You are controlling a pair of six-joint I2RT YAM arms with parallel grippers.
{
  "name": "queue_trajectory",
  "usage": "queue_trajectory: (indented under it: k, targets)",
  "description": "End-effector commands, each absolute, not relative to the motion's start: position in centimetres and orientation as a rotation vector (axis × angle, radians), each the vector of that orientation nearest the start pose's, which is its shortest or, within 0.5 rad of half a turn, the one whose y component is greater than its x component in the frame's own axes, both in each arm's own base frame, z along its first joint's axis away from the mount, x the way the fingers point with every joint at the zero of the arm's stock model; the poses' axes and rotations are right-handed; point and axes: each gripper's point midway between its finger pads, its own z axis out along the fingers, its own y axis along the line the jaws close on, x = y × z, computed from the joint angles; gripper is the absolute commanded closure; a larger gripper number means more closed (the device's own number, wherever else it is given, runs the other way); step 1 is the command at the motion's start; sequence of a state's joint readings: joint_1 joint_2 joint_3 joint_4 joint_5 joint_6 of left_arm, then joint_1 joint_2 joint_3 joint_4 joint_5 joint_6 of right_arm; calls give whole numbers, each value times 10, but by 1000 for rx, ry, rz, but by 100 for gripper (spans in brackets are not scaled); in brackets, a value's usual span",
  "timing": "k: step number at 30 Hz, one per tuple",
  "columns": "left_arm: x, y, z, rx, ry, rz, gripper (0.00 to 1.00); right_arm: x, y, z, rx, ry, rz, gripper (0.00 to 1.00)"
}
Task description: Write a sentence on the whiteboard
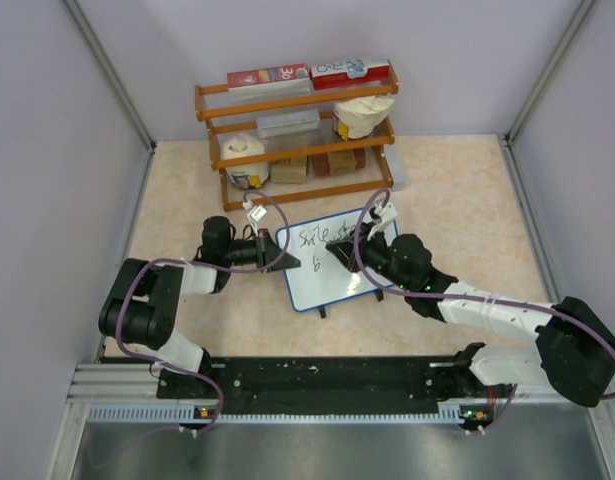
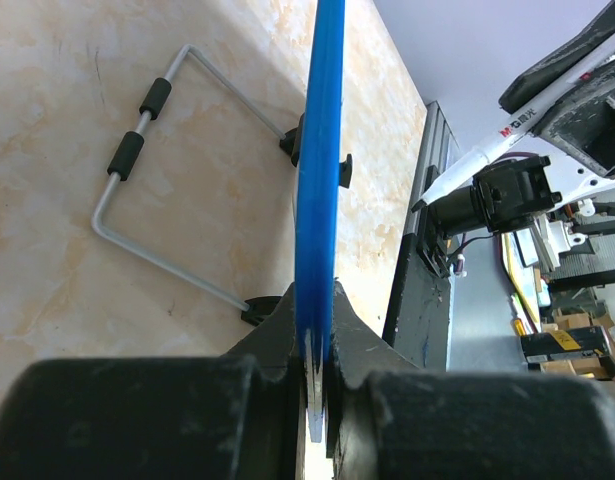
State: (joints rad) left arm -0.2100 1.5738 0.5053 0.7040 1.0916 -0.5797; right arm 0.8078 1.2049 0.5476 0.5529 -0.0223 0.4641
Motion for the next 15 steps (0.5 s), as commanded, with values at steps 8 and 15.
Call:
queue_trajectory:
  k: [8, 15]
  targets:
    - [271, -221, 93, 376, 2046, -1476, 100, 277, 299, 191, -282, 1748, 892, 100]
    - [271, -221, 93, 376, 2046, -1476, 100, 282, 296, 184, -251, 1754, 867, 100]
